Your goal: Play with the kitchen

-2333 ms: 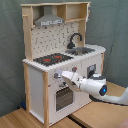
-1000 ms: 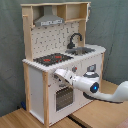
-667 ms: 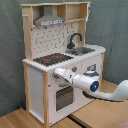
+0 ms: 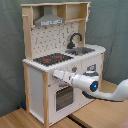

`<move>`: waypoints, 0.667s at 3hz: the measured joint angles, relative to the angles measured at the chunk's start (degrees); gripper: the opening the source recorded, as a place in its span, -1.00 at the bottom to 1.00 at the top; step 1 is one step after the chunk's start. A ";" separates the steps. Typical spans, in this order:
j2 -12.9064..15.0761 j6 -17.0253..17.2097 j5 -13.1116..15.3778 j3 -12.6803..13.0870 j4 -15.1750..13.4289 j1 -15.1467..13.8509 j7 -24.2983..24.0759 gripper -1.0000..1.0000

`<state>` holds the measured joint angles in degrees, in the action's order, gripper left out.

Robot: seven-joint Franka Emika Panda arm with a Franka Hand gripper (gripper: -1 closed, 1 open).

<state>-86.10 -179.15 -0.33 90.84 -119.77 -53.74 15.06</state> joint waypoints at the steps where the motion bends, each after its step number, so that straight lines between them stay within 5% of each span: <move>1: 0.09 1.26 0.00 0.00 0.47 0.05 6.03 -1.00; 2: 0.17 2.05 0.00 0.00 0.73 0.08 11.74 -1.00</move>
<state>-85.93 -177.10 -0.33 90.84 -119.04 -53.67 26.80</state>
